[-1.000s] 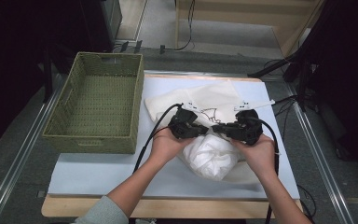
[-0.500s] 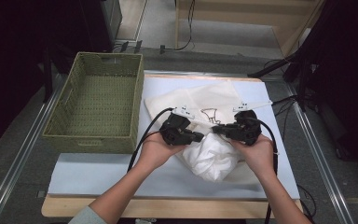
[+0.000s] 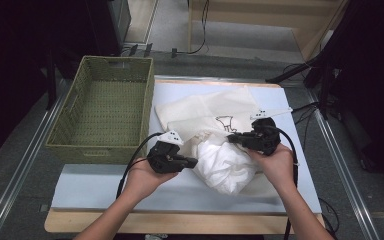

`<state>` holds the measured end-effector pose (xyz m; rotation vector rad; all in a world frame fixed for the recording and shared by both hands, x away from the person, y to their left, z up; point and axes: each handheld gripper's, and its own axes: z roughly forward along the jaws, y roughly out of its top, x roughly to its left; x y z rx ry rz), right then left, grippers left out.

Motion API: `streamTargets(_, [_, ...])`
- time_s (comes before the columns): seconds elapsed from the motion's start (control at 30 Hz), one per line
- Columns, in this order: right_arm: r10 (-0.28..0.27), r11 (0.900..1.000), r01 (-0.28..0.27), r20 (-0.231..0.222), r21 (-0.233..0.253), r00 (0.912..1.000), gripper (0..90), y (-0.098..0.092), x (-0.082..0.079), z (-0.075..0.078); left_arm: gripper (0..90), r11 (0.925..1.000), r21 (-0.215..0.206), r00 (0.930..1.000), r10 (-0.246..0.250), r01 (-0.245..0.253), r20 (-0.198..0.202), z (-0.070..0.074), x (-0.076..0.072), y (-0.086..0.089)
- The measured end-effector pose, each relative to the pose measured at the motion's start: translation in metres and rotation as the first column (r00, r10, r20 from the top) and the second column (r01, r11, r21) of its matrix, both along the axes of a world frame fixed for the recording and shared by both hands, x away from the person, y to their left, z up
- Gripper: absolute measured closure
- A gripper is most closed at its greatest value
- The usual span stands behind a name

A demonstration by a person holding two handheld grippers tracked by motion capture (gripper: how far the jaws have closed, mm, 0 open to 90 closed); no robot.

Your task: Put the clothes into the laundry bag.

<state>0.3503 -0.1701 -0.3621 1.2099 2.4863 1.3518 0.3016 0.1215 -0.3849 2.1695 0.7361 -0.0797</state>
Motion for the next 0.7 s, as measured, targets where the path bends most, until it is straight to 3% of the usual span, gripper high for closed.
streamTargets(0.1, [0.000, 1.000, 0.000, 0.000, 0.000, 1.0000, 87.8, 0.000, 0.000, 0.000, 90.0, 0.9995, 0.019, 0.9995, -0.026, 0.026, -0.017, -0.011, -0.002, -0.007])
streamTargets(0.2, [-0.001, 1.000, 0.001, 0.002, -0.001, 1.0000, 87.8, -0.001, 0.000, 0.000, 90.0, 0.9985, 0.010, 0.9982, -0.054, 0.054, -0.026, -0.016, -0.004, -0.017])
streamTargets(0.37, [-0.002, 1.000, 0.002, 0.005, -0.005, 1.0000, 87.8, 0.000, 0.000, 0.000, 90.0, 0.9953, -0.010, 0.9953, -0.096, 0.096, 0.000, -0.015, -0.007, -0.044])
streamTargets(0.7, [-0.012, 1.000, 0.012, 0.008, -0.014, 0.9999, 87.7, -0.001, 0.001, 0.000, 90.0, 0.9948, -0.074, 0.9968, -0.067, 0.070, 0.043, -0.002, 0.009, -0.076])
